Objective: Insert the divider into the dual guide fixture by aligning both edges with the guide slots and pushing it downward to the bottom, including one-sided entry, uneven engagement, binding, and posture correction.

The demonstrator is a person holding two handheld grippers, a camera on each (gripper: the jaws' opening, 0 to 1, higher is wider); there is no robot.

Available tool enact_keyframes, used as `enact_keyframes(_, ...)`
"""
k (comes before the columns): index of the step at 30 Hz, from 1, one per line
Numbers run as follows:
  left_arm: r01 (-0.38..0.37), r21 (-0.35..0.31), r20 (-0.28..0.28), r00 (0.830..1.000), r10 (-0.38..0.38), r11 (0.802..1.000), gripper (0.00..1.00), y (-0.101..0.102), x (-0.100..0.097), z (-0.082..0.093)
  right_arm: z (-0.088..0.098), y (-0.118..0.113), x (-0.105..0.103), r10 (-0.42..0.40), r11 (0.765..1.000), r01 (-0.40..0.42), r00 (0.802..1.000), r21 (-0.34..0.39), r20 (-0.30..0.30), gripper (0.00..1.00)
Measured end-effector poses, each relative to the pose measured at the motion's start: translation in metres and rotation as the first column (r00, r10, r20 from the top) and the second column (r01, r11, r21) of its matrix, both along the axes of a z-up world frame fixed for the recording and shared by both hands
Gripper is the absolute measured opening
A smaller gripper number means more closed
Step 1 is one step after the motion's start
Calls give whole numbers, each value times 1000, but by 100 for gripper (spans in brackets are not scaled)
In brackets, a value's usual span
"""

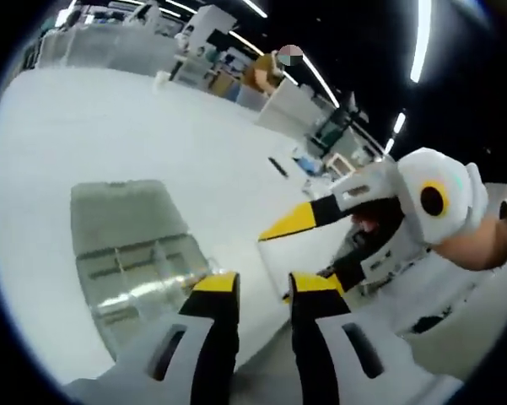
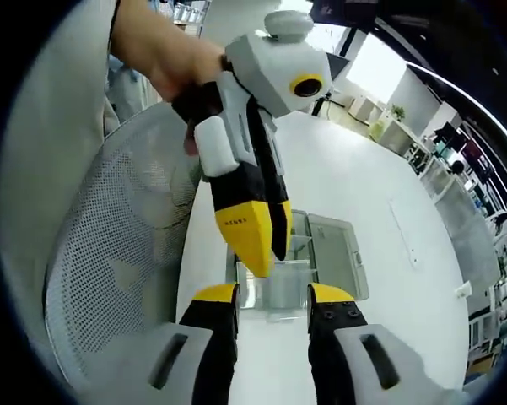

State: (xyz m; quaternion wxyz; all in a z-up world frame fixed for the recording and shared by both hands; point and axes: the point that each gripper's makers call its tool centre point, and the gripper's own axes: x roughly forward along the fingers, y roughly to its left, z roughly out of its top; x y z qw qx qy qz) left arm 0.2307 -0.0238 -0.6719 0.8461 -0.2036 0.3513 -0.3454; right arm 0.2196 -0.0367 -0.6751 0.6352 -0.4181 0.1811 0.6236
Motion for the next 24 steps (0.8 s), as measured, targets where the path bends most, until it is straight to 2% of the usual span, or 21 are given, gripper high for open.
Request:
enact_keyframes(12,-18,-62,-59,998,15,998,7,-3,-5,2,4,4,-2,9,1000,-9,999,4,38,27)
enact_keyframes(24,-8,-76,-98,995,1,997,0,-7,-11,1,5,5,-2,13,1000,-13,998,-5,56,27)
